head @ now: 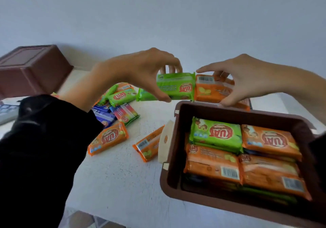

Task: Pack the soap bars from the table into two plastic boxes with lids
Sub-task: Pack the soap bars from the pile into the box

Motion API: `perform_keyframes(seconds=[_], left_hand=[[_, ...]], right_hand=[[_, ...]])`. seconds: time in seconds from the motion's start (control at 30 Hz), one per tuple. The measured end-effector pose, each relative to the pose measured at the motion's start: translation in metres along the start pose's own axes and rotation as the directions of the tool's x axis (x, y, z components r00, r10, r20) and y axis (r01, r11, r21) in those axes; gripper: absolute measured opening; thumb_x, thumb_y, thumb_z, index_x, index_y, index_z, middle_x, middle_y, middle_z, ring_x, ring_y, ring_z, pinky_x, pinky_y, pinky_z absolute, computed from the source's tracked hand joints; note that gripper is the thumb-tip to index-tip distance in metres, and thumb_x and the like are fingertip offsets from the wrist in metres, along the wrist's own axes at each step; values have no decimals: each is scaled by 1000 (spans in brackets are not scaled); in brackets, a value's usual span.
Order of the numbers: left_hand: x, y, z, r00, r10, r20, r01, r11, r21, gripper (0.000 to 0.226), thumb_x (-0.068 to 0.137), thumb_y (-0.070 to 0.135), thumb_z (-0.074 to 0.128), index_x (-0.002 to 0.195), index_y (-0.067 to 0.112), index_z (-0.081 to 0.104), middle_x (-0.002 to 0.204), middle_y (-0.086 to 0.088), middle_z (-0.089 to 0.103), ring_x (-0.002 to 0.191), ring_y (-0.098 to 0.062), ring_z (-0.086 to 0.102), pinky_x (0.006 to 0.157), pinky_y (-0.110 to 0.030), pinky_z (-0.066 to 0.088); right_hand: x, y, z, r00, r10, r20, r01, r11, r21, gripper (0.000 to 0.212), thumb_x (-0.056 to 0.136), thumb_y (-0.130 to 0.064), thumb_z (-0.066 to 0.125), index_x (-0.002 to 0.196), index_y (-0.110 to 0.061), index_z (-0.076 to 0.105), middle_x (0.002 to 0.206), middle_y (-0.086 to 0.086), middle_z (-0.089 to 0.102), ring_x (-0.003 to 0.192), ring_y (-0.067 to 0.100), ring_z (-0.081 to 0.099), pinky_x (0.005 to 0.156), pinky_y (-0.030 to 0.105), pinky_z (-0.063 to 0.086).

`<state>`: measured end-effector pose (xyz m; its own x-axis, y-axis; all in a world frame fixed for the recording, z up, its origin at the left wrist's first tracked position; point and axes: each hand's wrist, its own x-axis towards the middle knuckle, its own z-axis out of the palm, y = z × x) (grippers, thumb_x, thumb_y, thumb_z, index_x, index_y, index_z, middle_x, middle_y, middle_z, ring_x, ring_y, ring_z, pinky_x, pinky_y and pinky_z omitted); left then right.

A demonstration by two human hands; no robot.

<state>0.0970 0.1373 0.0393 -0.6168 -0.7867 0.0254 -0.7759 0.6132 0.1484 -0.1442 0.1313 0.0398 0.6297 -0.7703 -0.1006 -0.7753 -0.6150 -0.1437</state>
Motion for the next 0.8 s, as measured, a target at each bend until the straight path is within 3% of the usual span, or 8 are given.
perform_keyframes(seconds=[0.1, 0.2, 0.33, 0.43, 0.53, 0.67, 0.8], left_hand=[[17, 39, 19, 989, 122, 88, -118, 992, -43, 73, 58, 64, 67, 115, 22, 53, 106, 9, 58, 93, -9, 55, 74, -10, 44], [29, 76, 44, 954, 246, 171, -239, 969, -60, 72, 60, 63, 69, 116, 21, 51, 107, 8, 57, 91, -6, 52, 74, -17, 44], [38, 112, 85, 904, 318, 284, -329, 944, -9, 66, 66, 53, 73, 115, 17, 47, 103, 8, 49, 85, -8, 45, 72, -21, 40], [40, 123, 104, 904, 309, 296, -357, 926, 125, 65, 69, 56, 67, 113, 15, 43, 109, 2, 49, 94, -15, 48, 79, -33, 45], [37, 128, 109, 926, 281, 252, -332, 924, 190, 67, 70, 59, 64, 115, 15, 41, 115, 1, 48, 102, -17, 48, 81, -34, 47], [32, 134, 113, 919, 283, 274, -353, 900, 255, 74, 74, 58, 62, 128, 14, 38, 130, -2, 43, 118, -19, 43, 91, -37, 48], [27, 134, 115, 919, 285, 273, -356, 896, 265, 73, 77, 61, 58, 130, 15, 37, 128, 0, 42, 115, -16, 44, 92, -32, 46]], right_hand=[[-50, 14, 12, 994, 85, 71, -89, 994, 56, 85, 61, -34, 83, 134, -37, 40, 120, -9, 58, 103, 10, 55, 82, 22, 40], [-86, 24, 34, 977, 129, 170, -137, 990, 37, 84, 61, -36, 81, 134, -35, 38, 118, -14, 53, 103, 6, 52, 87, 22, 43], [-113, 34, 71, 947, 178, 266, -179, 984, -21, 87, 63, -37, 77, 137, -34, 32, 126, -10, 48, 110, 9, 46, 94, 27, 43], [-125, 36, 92, 948, 190, 257, -191, 981, -21, 88, 67, -32, 75, 140, -34, 26, 131, -8, 43, 119, 12, 43, 99, 30, 42], [-132, 34, 102, 964, 183, 194, -182, 983, -20, 84, 74, -34, 71, 141, -35, 21, 131, -8, 37, 121, 12, 39, 98, 30, 42], [-137, 30, 107, 975, 179, 130, -170, 982, -77, 78, 74, -36, 72, 139, -34, 28, 130, -4, 27, 120, 14, 36, 96, 32, 44], [-133, 30, 103, 978, 142, 150, -125, 985, -120, 75, 72, -44, 71, 134, -33, 31, 125, -5, 31, 120, 14, 37, 95, 32, 45]])
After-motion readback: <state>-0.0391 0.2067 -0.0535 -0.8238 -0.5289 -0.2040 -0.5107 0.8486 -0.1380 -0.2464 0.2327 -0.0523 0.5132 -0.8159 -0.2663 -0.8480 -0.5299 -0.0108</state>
